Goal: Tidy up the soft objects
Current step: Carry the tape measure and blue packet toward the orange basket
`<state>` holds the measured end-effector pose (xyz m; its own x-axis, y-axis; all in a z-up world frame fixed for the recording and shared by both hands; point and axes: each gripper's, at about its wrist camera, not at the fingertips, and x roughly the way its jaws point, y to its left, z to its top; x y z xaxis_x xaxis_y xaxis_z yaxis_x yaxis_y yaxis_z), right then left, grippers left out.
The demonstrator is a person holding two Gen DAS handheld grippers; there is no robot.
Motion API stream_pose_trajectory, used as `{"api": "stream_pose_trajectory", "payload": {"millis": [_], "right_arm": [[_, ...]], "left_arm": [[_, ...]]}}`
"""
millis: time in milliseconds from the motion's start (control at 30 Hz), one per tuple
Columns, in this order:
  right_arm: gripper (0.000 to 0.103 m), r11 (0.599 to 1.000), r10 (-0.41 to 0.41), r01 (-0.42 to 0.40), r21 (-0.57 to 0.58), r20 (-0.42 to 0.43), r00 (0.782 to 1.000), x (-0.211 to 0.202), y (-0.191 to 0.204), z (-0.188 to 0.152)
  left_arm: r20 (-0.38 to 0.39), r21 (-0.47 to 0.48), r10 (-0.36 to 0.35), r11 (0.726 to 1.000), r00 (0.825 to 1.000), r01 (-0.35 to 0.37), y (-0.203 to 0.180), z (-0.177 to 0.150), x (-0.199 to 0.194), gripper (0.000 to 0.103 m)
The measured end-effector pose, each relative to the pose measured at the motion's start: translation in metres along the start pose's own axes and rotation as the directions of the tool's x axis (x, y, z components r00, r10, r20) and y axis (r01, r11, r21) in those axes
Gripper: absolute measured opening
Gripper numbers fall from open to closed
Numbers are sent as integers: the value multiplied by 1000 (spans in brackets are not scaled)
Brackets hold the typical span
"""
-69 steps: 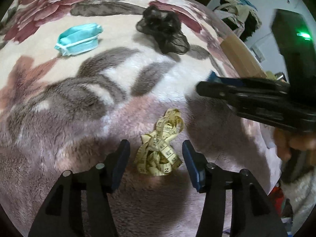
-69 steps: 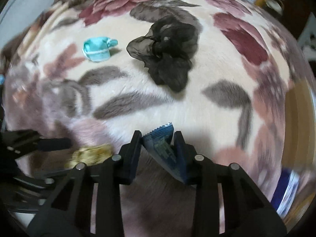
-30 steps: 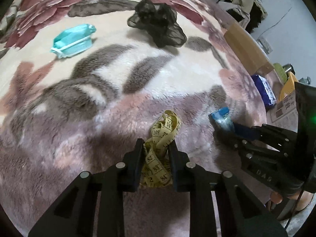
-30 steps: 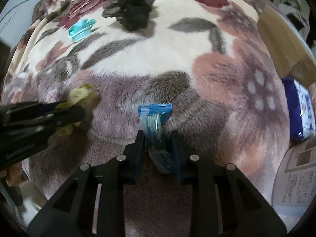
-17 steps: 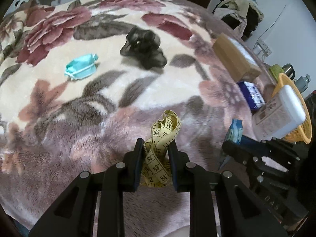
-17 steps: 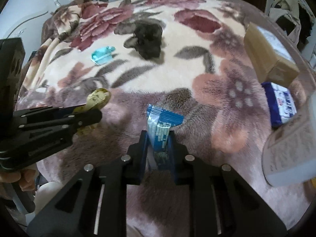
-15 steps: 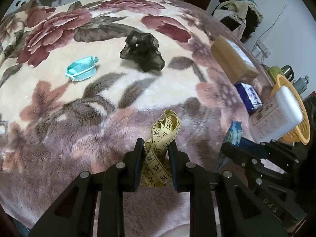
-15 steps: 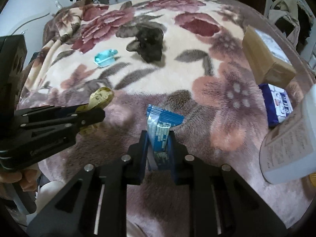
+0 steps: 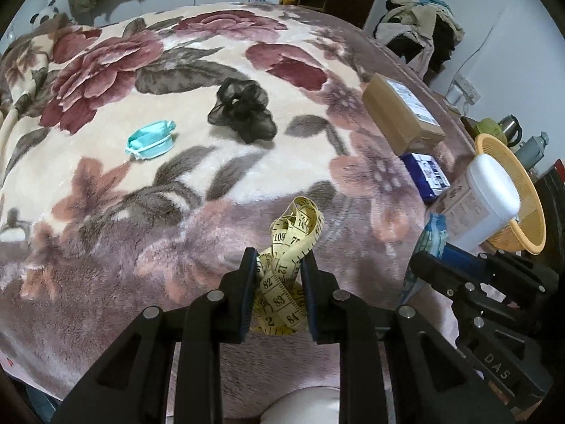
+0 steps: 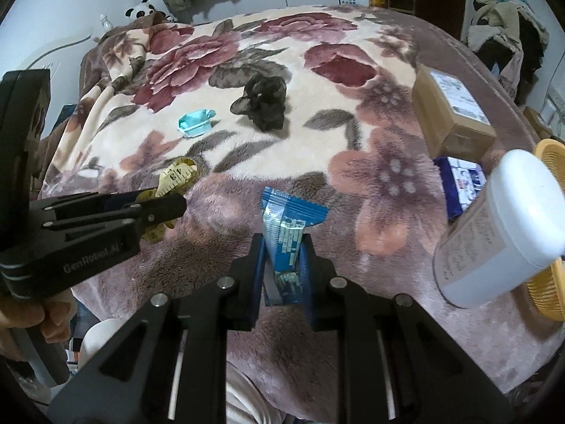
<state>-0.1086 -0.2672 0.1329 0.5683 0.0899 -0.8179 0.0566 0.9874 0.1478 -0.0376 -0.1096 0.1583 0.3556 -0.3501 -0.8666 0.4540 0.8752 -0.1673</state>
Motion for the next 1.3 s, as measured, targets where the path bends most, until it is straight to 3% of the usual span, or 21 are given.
{"api": "stream_pose_trajectory", "payload": {"millis": [1300], "right_arm": [[19,985,-130,113,133,124,984,-101,-100,12]], "left_arm": [[-11,157,-122,980,992,122,-143,45,-18,24]]}}
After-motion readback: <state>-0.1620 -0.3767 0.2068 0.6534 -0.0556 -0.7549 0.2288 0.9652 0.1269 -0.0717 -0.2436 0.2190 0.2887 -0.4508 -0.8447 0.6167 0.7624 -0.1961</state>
